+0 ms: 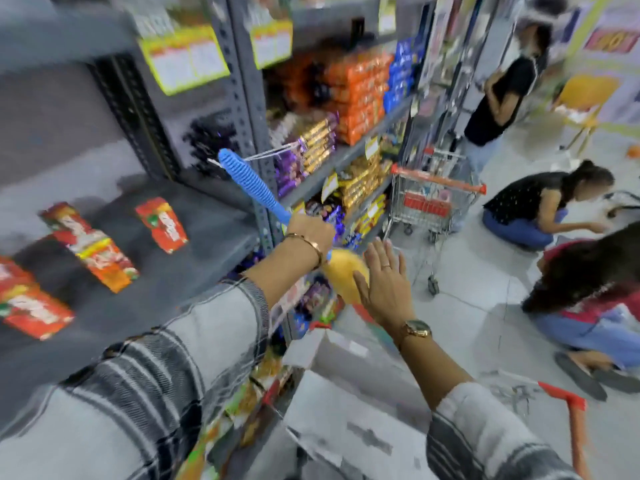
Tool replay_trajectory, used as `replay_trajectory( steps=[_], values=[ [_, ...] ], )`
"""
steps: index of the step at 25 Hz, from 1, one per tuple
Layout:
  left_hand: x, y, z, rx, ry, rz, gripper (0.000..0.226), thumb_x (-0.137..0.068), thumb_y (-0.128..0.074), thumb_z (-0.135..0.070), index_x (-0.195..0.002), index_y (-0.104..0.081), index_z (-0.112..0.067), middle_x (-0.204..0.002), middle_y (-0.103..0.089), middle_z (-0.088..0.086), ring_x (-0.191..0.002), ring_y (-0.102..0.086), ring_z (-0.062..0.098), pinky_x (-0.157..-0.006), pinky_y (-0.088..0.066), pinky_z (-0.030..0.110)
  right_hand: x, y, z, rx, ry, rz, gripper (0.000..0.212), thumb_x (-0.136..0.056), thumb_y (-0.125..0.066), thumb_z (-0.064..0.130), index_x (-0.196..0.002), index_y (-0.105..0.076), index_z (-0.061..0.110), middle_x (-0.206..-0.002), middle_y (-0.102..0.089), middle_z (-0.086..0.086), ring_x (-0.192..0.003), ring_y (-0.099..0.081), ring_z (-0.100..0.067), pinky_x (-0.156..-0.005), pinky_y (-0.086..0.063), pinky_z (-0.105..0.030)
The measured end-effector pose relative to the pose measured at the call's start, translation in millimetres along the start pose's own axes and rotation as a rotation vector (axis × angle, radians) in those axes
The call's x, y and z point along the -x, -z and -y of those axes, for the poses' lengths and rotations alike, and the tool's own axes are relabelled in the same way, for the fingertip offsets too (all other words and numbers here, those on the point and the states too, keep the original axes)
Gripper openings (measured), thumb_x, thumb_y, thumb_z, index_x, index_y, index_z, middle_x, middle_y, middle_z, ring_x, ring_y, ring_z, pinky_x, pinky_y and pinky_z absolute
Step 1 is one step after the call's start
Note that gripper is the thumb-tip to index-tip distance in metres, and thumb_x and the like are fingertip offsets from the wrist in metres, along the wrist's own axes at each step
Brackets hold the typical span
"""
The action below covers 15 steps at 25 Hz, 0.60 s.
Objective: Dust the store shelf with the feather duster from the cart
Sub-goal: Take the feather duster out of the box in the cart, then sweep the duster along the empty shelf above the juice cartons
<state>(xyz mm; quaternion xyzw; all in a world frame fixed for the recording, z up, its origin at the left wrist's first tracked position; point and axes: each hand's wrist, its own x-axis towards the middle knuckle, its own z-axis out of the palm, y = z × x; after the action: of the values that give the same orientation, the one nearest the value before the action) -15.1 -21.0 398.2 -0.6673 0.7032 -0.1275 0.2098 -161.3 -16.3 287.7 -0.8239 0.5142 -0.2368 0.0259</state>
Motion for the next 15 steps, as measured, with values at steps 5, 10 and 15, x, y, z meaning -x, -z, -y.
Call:
replay_trajectory(
  steps=[5, 10, 15],
  values=[
    [81.2, 123.6, 101.2, 0.029, 0.147, -0.273, 0.029, -0.085, -0.057, -0.038, -0.104, -0.068, -0.019, -0.107, -0.071, 0.005, -0.101, -0.066, 0.025, -0.075, -0.047, 0.032, -42.6, 97.4, 61.2, -0.089, 0.191, -0.218, 0.063, -0.091, -0.028, 0.04, -0.129, -0.045, -0.007, -0.135, -0.048, -0.027, -0.125, -0.044, -0.041, -0.104, -0.03, -0.059],
    [176.8, 174.8, 201.4, 0.109, 0.419, -0.379, 0.047, -0.08, -0.051, -0.064, -0.094, -0.075, -0.025, -0.092, -0.073, 0.002, -0.076, -0.06, 0.024, -0.061, -0.035, 0.028, -86.1, 157.4, 154.2, -0.185, 0.322, -0.434, 0.048, -0.084, -0.04, 0.011, -0.129, -0.046, -0.007, -0.13, -0.052, -0.029, -0.116, -0.052, -0.045, -0.093, -0.041, -0.06],
    [276.8, 173.7, 283.6, 0.238, 0.703, -0.474, 0.045, -0.078, -0.058, -0.062, -0.085, -0.074, -0.021, -0.085, -0.072, 0.004, -0.082, -0.063, 0.026, -0.054, -0.027, 0.024, -107.3, 189.3, 264.0, -0.325, 0.525, -0.549, 0.046, -0.084, -0.047, 0.008, -0.128, -0.049, -0.002, -0.127, -0.055, -0.026, -0.114, -0.052, -0.043, -0.096, -0.039, -0.056]
  ],
)
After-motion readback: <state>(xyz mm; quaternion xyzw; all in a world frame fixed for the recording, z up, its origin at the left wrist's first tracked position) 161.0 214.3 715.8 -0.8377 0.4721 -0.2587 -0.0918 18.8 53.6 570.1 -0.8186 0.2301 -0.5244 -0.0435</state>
